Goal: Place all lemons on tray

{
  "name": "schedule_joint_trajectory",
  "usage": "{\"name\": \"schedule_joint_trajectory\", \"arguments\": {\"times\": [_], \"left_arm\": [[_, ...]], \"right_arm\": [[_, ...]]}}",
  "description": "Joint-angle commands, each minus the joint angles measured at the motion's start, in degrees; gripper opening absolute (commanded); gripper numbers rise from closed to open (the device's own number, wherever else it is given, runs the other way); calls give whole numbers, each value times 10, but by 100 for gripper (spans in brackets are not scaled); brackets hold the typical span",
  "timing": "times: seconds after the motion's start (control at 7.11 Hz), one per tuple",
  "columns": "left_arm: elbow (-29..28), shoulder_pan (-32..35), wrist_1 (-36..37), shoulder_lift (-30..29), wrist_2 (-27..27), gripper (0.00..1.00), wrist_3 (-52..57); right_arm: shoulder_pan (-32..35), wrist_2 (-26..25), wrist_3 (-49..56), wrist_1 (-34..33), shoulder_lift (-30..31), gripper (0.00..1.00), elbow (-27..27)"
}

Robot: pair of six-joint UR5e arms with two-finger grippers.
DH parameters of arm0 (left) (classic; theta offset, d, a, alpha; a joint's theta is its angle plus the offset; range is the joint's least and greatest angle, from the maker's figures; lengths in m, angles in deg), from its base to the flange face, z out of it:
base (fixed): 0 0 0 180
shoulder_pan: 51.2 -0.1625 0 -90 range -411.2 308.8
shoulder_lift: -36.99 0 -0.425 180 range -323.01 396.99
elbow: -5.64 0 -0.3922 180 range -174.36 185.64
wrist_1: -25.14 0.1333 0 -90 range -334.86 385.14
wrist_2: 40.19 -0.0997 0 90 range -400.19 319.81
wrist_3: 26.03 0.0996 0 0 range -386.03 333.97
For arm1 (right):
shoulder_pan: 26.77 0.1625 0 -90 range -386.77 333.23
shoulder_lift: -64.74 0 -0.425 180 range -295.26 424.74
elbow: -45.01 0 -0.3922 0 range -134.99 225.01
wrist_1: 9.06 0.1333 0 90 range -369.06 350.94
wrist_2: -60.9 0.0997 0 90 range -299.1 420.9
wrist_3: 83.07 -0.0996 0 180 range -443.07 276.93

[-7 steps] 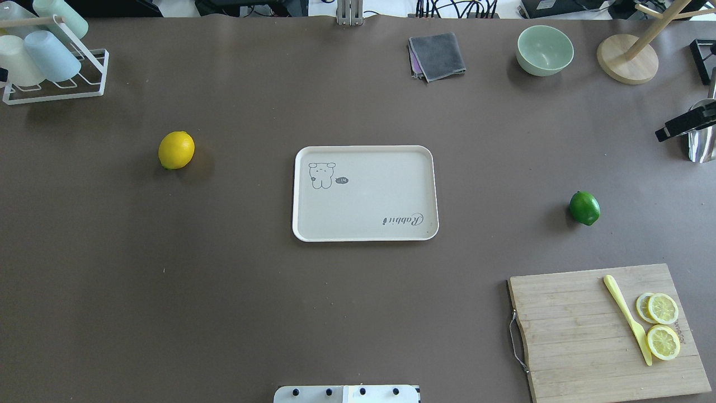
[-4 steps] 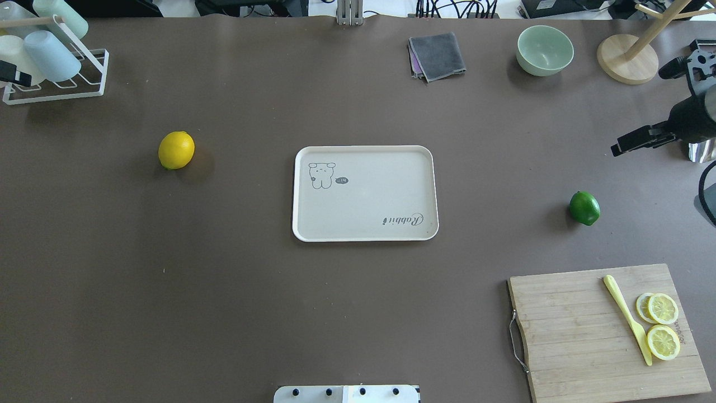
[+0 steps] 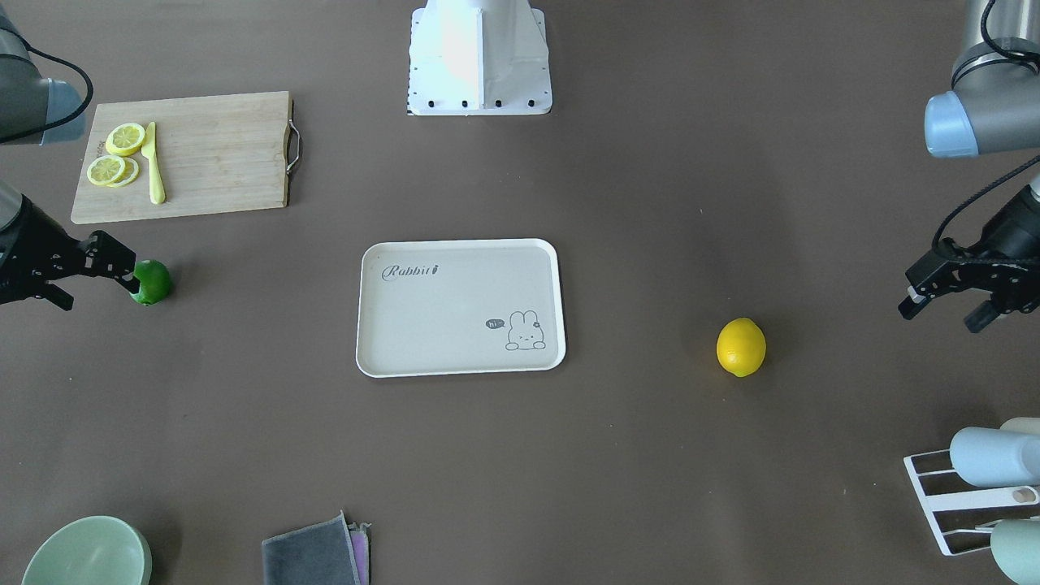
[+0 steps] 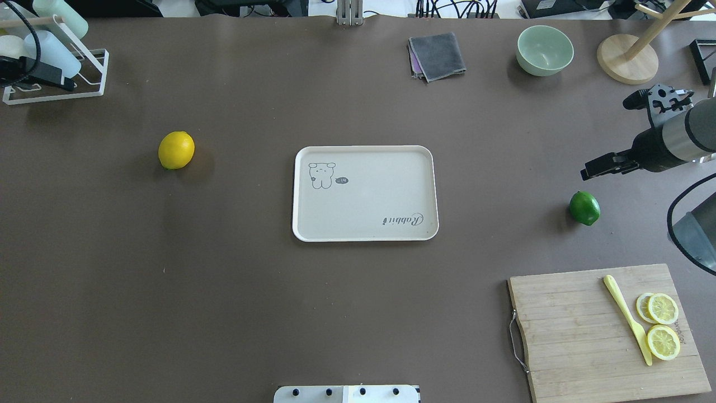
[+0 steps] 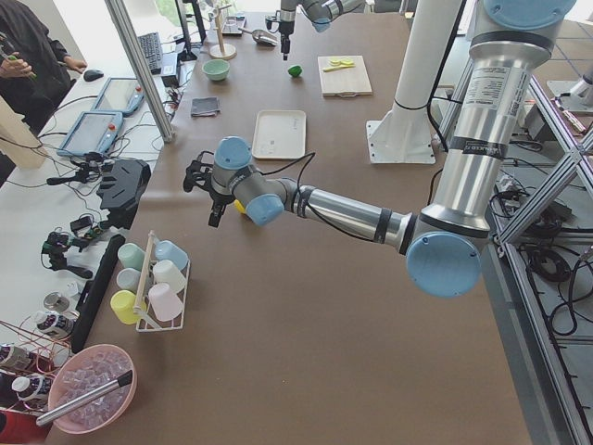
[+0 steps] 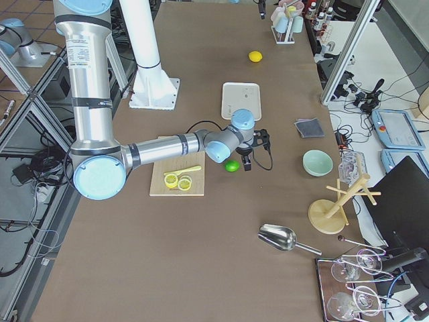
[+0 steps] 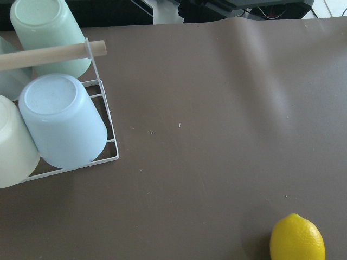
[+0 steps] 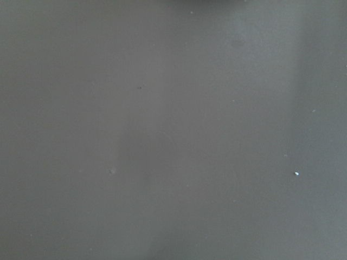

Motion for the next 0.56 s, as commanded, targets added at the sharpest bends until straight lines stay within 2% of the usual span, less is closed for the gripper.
{"name": "schedule_joint_trajectory", "arguments": {"times": [0.0, 0.42], "left_arm": [[2, -21, -5, -13, -13, 98, -37], [0, -35, -5, -26, -13, 98, -60]], "right_arm": [[-33, -5, -26, 2, 11, 100, 4], [-69, -31, -26, 2, 25, 100, 4]]}}
